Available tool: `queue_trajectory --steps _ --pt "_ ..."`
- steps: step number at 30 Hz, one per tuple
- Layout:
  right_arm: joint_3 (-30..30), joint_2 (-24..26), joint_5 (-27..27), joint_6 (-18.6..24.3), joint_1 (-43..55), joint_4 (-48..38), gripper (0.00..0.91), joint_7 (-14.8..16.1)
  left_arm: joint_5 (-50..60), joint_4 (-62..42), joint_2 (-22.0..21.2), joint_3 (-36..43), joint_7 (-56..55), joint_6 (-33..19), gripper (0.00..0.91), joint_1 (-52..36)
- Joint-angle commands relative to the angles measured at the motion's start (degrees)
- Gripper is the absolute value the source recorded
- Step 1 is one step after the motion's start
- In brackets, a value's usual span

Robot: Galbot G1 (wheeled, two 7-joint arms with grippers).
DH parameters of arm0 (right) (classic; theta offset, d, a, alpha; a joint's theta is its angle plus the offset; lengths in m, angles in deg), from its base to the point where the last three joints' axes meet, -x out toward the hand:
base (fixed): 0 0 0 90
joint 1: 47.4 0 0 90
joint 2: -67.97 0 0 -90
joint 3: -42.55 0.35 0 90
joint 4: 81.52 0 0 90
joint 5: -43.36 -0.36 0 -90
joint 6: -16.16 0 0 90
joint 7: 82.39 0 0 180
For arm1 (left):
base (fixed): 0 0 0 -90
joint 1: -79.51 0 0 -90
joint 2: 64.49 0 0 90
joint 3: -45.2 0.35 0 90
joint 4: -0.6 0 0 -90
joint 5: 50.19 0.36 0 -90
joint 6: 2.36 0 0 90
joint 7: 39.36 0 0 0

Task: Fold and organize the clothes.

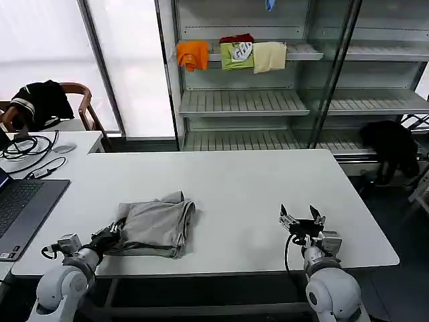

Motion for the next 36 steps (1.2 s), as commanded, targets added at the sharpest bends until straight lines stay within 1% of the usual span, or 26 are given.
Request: queue_trajectory --steps 1,5,9,10,11,12,14,15,18,20,22,25,31,34,36 --pt "0.2 0.01 -0.06 0.03 0.12 0.04 0.907 -0.06 0.05 0.2 0.42 -1.42 -0.11 -0.92 0.01 -0.08" --pt "0.29 0.12 -0.16 -0.05 0.29 0.06 0.907 -0.1 -0.65 1.28 3.01 -4.6 0.22 -1.01 0.0 -0.29" --pt "0.09 0.19 -0.17 -0.05 0.28 -0.03 0.907 -0.14 -1.35 1.44 8.74 -9.94 1.06 -0.87 0.0 -0.38" --pt "0.02 0.19 -0.18 -0.05 0.28 -0.03 0.907 -0.13 -1.33 1.14 11.17 -11.68 1.17 -0.87 0.0 -0.44" --pt "-0.04 0.19 -0.17 -0.05 0.29 -0.03 0.907 -0.12 -1.14 0.89 12.08 -12.6 1.39 -0.98 0.0 -0.51" --pt "-0.07 0.17 -0.2 -0.07 0.33 0.03 0.907 -0.14 -1.06 0.16 14.13 -14.27 1.77 -1.12 0.0 -0.63" --pt "-0.07 0.18 -0.3 -0.14 0.35 0.17 0.907 -0.13 -1.06 -1.1 16.36 -15.81 2.07 -1.23 0.0 -0.85" --pt "-0.07 0.18 -0.31 -0.13 0.35 0.19 0.907 -0.14 -0.64 -2.56 18.49 -16.79 2.44 -1.64 0.0 -1.13" --pt "0.02 0.25 -0.43 -0.16 0.1 0.44 0.907 -0.14 0.48 -5.99 22.35 -17.94 3.55 -2.72 0.0 -1.82" --pt "0.07 0.31 -0.44 -0.11 -0.21 0.59 0.907 -0.16 1.12 -6.91 23.39 -18.18 3.86 -2.98 0.0 -2.09" --pt "0.15 0.24 -0.39 -0.11 -0.43 0.69 0.907 -0.19 1.4 -6.76 23.6 -18.3 4.11 -3.16 0.0 -2.11" --pt "0.15 0.14 -0.31 -0.1 -0.72 0.96 0.907 -0.22 1.81 -5.56 22.7 -17.75 4.09 -3.24 0.0 -2.0" --pt "0.32 0.2 0.04 -0.12 -1.38 1.28 0.907 -0.25 2.04 0.55 17.61 -14.91 2.8 -2.68 0.0 -1.41" --pt "0.27 0.1 0.32 -0.15 -1.58 1.31 0.907 -0.24 1.84 6.28 14.85 -12.14 1.26 -1.7 0.0 -0.89" --pt "0.26 0.03 0.48 -0.15 -1.72 1.29 0.907 -0.22 1.39 9.6 12.78 -8.6 -0.28 -0.43 0.0 -0.79"
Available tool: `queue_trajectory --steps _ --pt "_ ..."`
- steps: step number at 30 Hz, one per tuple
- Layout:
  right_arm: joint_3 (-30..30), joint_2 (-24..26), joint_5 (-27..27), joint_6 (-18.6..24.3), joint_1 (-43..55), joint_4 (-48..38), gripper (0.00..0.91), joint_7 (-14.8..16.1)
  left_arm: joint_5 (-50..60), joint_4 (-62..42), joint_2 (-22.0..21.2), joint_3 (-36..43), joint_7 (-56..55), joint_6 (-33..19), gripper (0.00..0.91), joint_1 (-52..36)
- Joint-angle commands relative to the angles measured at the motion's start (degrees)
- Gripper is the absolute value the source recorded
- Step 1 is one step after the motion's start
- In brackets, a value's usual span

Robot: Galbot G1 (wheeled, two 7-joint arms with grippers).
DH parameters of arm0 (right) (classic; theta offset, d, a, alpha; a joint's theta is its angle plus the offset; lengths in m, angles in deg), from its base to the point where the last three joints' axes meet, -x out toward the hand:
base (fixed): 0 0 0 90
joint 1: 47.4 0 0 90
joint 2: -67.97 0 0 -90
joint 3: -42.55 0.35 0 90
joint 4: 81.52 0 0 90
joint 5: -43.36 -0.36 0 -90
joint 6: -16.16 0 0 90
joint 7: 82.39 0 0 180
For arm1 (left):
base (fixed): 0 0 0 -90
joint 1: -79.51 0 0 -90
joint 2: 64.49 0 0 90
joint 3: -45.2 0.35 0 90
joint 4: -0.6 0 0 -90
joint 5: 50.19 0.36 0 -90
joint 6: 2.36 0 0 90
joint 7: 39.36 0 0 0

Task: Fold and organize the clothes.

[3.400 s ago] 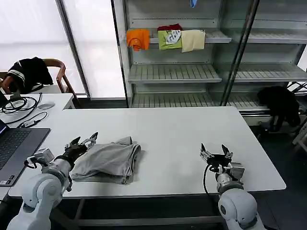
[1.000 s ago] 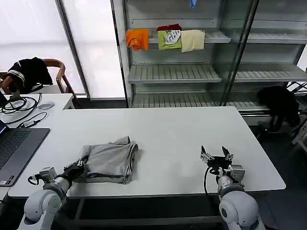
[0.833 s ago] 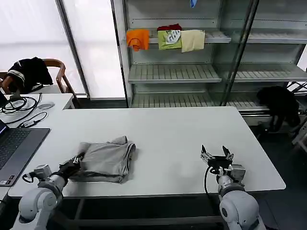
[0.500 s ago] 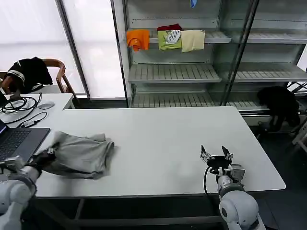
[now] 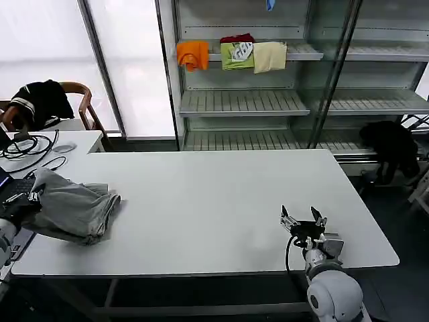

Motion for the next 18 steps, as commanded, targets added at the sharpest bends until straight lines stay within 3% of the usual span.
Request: queue_trajectory --steps 1,9,15,18 --pt "0.0 -0.18 0.4 -0.02 -0.4 0.04 0.907 0.01 0.26 13.06 -5.32 7.37 -3.56 2.05 0.0 0.25" --pt "0.87 -0.92 1.89 0.36 -2.2 -0.51 0.907 0.03 1.47 23.52 -12.21 31.45 -10.59 3.96 0.0 -5.21" --pt "1.2 -2.69 3.28 0.08 -2.84 -0.92 0.907 -0.01 3.13 20.18 -17.89 44.18 -12.85 3.96 0.0 -11.86" --pt "1.33 -3.19 3.83 -0.1 -2.83 -1.04 0.907 0.05 5.95 15.82 -20.57 46.19 -11.44 3.93 0.0 -14.21"
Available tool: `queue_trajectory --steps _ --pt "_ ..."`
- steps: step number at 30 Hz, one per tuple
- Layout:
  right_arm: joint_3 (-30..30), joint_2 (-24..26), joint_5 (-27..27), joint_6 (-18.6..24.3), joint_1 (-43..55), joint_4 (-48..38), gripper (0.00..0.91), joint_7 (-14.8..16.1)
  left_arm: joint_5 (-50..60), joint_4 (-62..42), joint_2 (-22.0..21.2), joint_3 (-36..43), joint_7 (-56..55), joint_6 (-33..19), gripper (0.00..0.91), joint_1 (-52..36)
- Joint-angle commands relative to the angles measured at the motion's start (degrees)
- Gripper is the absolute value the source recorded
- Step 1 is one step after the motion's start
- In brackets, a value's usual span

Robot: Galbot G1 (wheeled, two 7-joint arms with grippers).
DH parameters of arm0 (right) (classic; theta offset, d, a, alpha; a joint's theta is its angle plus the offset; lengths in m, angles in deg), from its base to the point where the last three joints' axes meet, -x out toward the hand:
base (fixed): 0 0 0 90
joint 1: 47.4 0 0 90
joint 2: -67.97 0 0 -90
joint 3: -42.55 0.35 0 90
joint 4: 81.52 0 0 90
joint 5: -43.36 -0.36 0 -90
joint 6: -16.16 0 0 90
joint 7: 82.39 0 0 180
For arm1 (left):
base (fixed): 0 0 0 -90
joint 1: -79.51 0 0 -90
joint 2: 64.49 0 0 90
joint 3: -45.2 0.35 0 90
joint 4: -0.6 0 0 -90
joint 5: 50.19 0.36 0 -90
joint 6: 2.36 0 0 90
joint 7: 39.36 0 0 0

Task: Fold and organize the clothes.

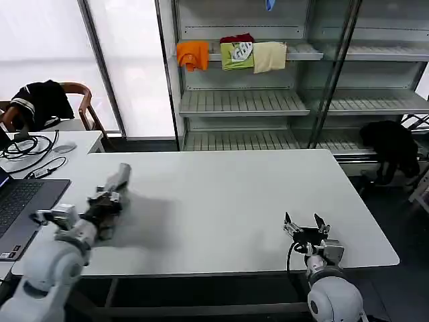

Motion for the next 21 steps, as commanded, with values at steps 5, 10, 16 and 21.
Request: queue_trajectory --steps 5,10,16,21 --pt "0.0 -1.7 1.78 -0.48 -0.19 -0.78 0.907 0.24 6.28 -6.42 -11.84 23.73 -1.85 -0.03 0.0 -10.94" --pt "-0.68 -1.92 2.08 -0.51 0.85 -1.63 0.907 0.56 6.46 -7.55 -12.92 23.89 -1.28 -0.05 0.01 -11.3" --pt "-1.37 -1.87 1.94 -1.0 2.23 -2.36 0.907 0.82 5.05 -9.36 -16.25 24.46 -0.85 -1.78 0.907 -11.27" --pt "-2.08 -1.93 0.8 -1.04 2.85 -3.55 0.907 1.05 1.91 -10.32 -18.93 24.87 -1.1 -4.82 0.907 -10.69"
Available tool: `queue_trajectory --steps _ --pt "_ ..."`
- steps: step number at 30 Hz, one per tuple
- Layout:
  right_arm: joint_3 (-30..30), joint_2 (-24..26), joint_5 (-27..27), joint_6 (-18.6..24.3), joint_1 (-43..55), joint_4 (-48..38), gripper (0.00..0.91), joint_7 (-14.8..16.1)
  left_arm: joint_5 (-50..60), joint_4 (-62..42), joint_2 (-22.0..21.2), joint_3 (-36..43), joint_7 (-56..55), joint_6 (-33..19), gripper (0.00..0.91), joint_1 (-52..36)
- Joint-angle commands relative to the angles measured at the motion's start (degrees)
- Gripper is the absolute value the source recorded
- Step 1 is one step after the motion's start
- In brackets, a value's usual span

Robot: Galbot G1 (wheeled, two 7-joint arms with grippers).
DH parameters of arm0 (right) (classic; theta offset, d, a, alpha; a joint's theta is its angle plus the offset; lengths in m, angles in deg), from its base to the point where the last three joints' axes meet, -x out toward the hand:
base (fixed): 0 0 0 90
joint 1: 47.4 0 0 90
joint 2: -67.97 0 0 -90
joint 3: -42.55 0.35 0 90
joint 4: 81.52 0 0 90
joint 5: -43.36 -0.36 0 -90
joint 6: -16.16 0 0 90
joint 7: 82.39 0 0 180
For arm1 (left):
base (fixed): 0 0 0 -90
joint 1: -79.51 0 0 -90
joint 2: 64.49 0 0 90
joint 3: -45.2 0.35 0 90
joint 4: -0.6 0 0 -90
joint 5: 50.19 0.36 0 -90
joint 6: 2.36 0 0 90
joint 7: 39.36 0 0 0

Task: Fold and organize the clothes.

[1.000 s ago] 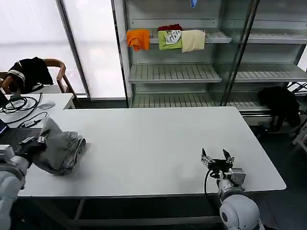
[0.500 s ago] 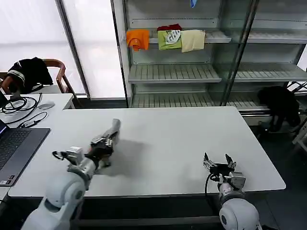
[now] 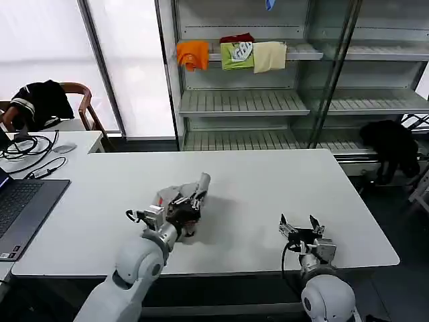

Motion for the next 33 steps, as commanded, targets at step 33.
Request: queue_trajectory --steps 33 --pt "-19.44 -11.57 -35.3 -1.88 15.67 -10.67 0.907 -15.62 0.6 4.66 5.51 -20.69 -6.91 -2.06 0.907 6.56"
